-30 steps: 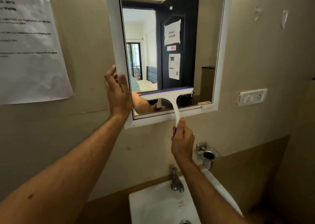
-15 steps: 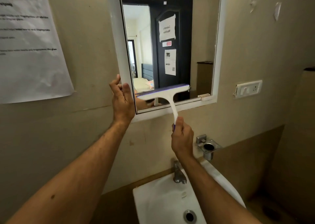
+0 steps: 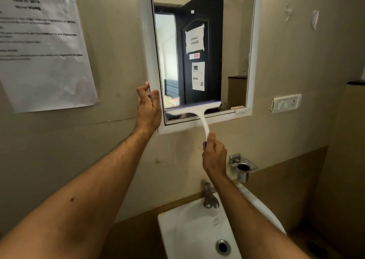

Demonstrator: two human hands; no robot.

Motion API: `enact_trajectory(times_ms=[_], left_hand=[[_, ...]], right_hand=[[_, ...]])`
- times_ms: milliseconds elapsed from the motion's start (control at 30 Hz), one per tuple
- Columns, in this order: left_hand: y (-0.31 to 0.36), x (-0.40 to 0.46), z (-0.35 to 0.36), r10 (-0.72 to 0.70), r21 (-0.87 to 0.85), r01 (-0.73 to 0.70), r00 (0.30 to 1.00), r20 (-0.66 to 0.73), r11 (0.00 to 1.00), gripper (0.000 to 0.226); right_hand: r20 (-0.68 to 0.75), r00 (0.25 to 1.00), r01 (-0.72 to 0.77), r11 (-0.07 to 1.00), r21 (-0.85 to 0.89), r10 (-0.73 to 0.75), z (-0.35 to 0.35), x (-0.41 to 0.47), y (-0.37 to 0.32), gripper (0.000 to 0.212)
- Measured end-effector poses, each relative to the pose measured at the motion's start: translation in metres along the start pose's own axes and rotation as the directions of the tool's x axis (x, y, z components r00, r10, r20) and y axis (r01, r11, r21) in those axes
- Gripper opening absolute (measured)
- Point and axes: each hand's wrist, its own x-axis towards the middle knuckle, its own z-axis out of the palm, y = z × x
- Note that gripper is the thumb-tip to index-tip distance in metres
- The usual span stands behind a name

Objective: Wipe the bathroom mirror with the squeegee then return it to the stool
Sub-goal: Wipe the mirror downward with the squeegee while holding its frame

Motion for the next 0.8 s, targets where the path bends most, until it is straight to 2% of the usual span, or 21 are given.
enact_trajectory(times_ms=[167,400,567,667,800], left_hand=[[0.009,-0.001,-0.005,-0.019,0.043,0.019,1.0,0.006,0.999,0.038],[0.039,0.035,-0.017,0.1,0.048,-0.096,0.991,-0.089,0.994,0.034],[0.048,0.058,-0.01,0.107,0.046,-0.1,0.973,-0.203,0.994,0.033],[0.046,0.06,-0.004,0.093,0.033,-0.088,0.968,-0.232,0.996,0.031],[0.05,0.063,-0.004,0.096,0.05,-0.087,0.966,-0.241,0.995,0.028]], right_hand=[[0.008,1.0,0.005,1.0,0.027,-0.005,0.009,0.013,-0.028,0.048],[0.006,1.0,0.023,1.0,-0.006,-0.023,0.002,-0.004,0.015,0.05],[-0.016,0.997,0.072,0.992,0.104,-0.071,0.006,0.03,-0.036,0.053],[-0.003,0.998,0.062,0.992,0.113,-0.062,0.012,0.049,-0.064,0.054],[-0.005,0.998,0.057,0.996,0.075,-0.056,0.009,0.044,-0.047,0.053]])
